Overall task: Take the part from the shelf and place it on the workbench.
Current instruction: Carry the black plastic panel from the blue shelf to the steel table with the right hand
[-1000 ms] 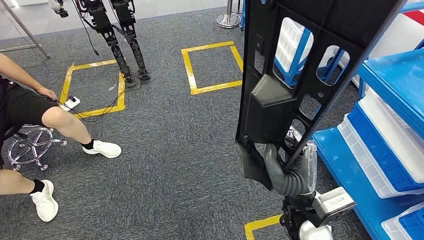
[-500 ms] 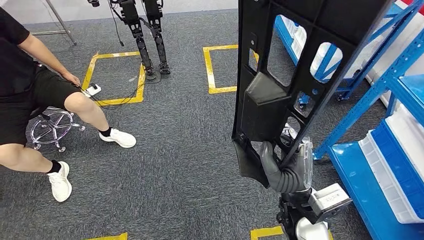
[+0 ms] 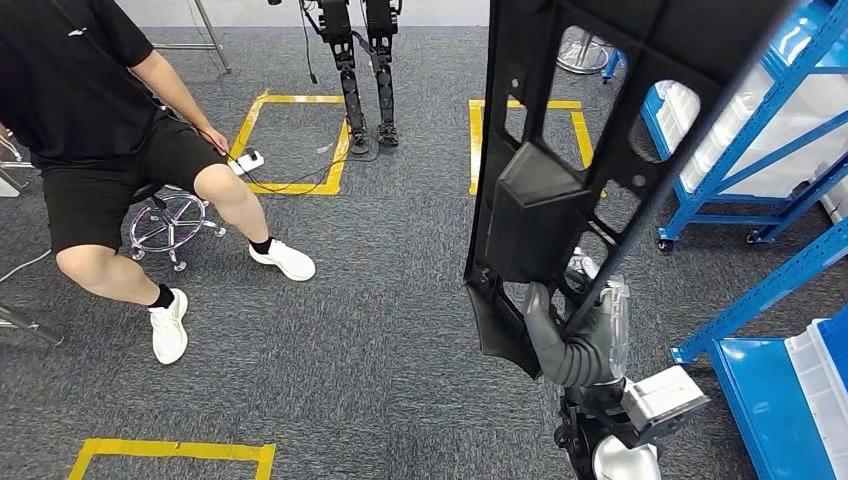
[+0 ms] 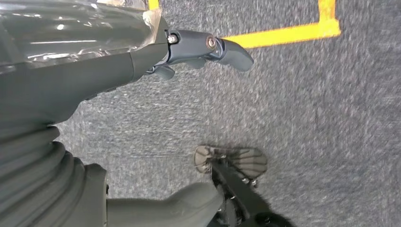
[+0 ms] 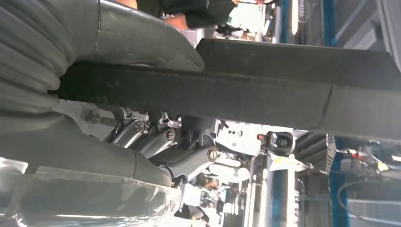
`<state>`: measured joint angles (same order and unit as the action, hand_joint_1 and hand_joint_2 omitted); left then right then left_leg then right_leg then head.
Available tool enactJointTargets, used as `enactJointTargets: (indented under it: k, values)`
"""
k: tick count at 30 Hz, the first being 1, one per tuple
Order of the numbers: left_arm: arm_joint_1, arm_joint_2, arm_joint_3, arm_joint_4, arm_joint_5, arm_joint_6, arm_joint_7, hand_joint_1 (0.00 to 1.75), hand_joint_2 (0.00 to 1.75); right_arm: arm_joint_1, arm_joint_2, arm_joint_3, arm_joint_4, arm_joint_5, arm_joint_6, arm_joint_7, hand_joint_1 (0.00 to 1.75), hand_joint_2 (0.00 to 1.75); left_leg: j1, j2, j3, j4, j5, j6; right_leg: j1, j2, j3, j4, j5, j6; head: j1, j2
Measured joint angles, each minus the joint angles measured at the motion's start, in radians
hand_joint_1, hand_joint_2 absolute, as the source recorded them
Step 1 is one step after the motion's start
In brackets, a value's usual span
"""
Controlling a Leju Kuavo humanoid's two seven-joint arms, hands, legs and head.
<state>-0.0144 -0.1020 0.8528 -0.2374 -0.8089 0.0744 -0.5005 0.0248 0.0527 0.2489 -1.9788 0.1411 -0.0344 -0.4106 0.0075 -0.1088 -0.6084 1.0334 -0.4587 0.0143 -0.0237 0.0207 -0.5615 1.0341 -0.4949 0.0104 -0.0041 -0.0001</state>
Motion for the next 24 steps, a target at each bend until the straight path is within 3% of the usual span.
enactJointTargets:
  k: [1, 3, 5, 6, 7, 8, 10, 12, 14, 16, 17, 19, 21, 22, 24]
  values:
    - [0.001, 0.0, 0.0, 0.0, 0.0, 0.0, 0.0, 0.0, 1.75, -0.001, 0.002, 0.0, 0.0, 0.0, 0.0, 0.0, 1.75, 1.75, 0.001, 0.023, -0.009, 0.02, -0.013, -0.005, -0.001, -0.008, 0.001, -0.002, 0.001, -0.006, -0.002, 0.0]
    - [-0.001, -0.001, 0.0, 0.0, 0.0, 0.0, 0.0, 0.0, 1.75, -0.001, 0.004, -0.001, 0.0, -0.001, 0.0, 0.0, 1.75, 1.75, 0.001, 0.081, -0.056, 0.12, -0.068, -0.013, 0.002, -0.027, 0.002, -0.004, 0.0, -0.015, -0.007, 0.0]
    - [-0.003, -0.001, 0.0, 0.0, 0.0, 0.0, 0.0, 0.0, 1.75, 0.001, 0.005, -0.001, 0.0, -0.001, 0.0, 0.0, 1.75, 1.75, 0.004, 0.102, -0.119, 0.244, -0.118, -0.018, 0.007, -0.049, 0.002, -0.004, -0.002, -0.021, -0.01, 0.0]
    - [-0.002, -0.002, 0.0, 0.0, -0.001, 0.0, 0.0, 0.0, 1.75, 0.001, 0.005, -0.001, 0.0, 0.0, 0.0, 0.0, 1.75, 1.75, 0.004, 0.105, -0.133, 0.269, -0.119, -0.018, 0.008, -0.06, 0.002, -0.004, -0.003, -0.022, -0.01, 0.0]
    - [-0.001, -0.002, 0.0, 0.0, -0.001, 0.0, 0.0, 0.0, 1.75, 0.001, 0.005, -0.001, 0.0, 0.0, 0.0, 0.0, 1.75, 1.75, 0.004, 0.106, -0.129, 0.259, -0.104, -0.016, 0.01, -0.07, 0.003, -0.004, -0.005, -0.024, -0.01, 0.0]
    - [-0.001, -0.002, 0.0, 0.0, -0.001, 0.0, 0.0, 0.0, 1.75, 0.001, 0.005, -0.001, 0.0, 0.0, 0.001, 0.0, 1.75, 1.75, 0.004, 0.111, -0.104, 0.21, -0.074, -0.012, 0.011, -0.08, 0.005, -0.004, -0.006, -0.025, -0.01, 0.0]
    - [-0.002, -0.001, 0.0, -0.001, -0.002, 0.0, 0.0, 0.0, 1.75, 0.0, 0.005, -0.002, 0.0, 0.0, 0.003, 0.0, 1.75, 1.75, -0.004, 0.144, -0.033, 0.075, -0.019, -0.001, 0.015, -0.097, 0.008, -0.004, -0.009, -0.024, -0.009, 0.0]
    - [-0.005, -0.001, 0.0, -0.002, -0.004, 0.003, 0.0, 0.0, 1.75, 0.0, 0.005, -0.002, 0.0, 0.0, 0.007, -0.001, 1.75, 1.75, -0.015, 0.168, 0.002, 0.004, -0.005, 0.011, 0.019, -0.113, 0.01, -0.005, -0.013, -0.019, -0.009, 0.0]
    - [-0.006, -0.001, 0.0, -0.002, -0.006, 0.007, 0.001, 0.0, 1.75, 0.0, 0.005, -0.003, 0.0, 0.0, 0.011, -0.002, 1.75, 1.75, -0.022, 0.153, 0.003, -0.006, -0.005, 0.021, 0.019, -0.128, 0.015, -0.009, -0.015, -0.011, -0.01, 0.0]
    - [-0.005, -0.002, 0.0, -0.002, -0.009, 0.012, 0.004, 0.0, 1.75, 0.001, 0.004, -0.003, 0.0, 0.0, 0.014, -0.003, 1.75, 1.75, -0.017, 0.132, 0.017, -0.024, 0.006, 0.03, 0.018, -0.106, 0.014, 0.006, -0.026, -0.003, -0.008, 0.0]
    - [-0.005, -0.003, 0.0, -0.002, -0.011, 0.015, 0.007, 0.0, 1.75, 0.005, 0.004, -0.003, 0.0, 0.0, 0.015, -0.005, 1.75, 1.75, -0.013, 0.122, 0.024, -0.033, 0.012, 0.034, 0.018, -0.083, 0.001, 0.037, -0.041, -0.003, -0.006, 0.0]
    - [-0.005, -0.005, 0.0, -0.002, -0.017, 0.023, 0.016, 0.0, 1.75, 0.024, 0.003, -0.003, 0.0, 0.005, 0.015, -0.011, 1.75, 1.75, -0.009, 0.099, 0.028, -0.039, 0.016, 0.039, 0.013, -0.04, -0.058, 0.156, -0.089, -0.006, -0.003, 0.0]
    - [-0.004, -0.008, 0.0, -0.002, -0.021, 0.03, 0.024, 0.0, 1.75, 0.05, 0.002, -0.003, 0.001, 0.012, 0.014, -0.023, 1.75, 1.75, -0.008, 0.071, 0.028, -0.038, 0.015, 0.039, 0.01, -0.031, -0.112, 0.251, -0.114, -0.002, -0.001, 0.0]
    - [-0.003, -0.01, 0.001, -0.002, -0.02, 0.031, 0.024, 0.0, 1.75, 0.06, 0.001, -0.002, 0.003, 0.016, 0.013, -0.031, 1.75, 1.75, -0.007, 0.057, 0.028, -0.037, 0.014, 0.038, 0.007, -0.029, -0.118, 0.25, -0.104, 0.006, -0.001, 0.0]
    - [-0.004, -0.013, 0.002, -0.002, -0.014, 0.032, 0.018, 0.0, 1.75, 0.06, 0.0, 0.001, 0.007, 0.02, 0.014, -0.039, 1.75, 1.75, -0.004, 0.032, 0.028, -0.031, 0.011, 0.032, -0.001, -0.015, -0.078, 0.146, -0.049, 0.029, -0.001, 0.0]
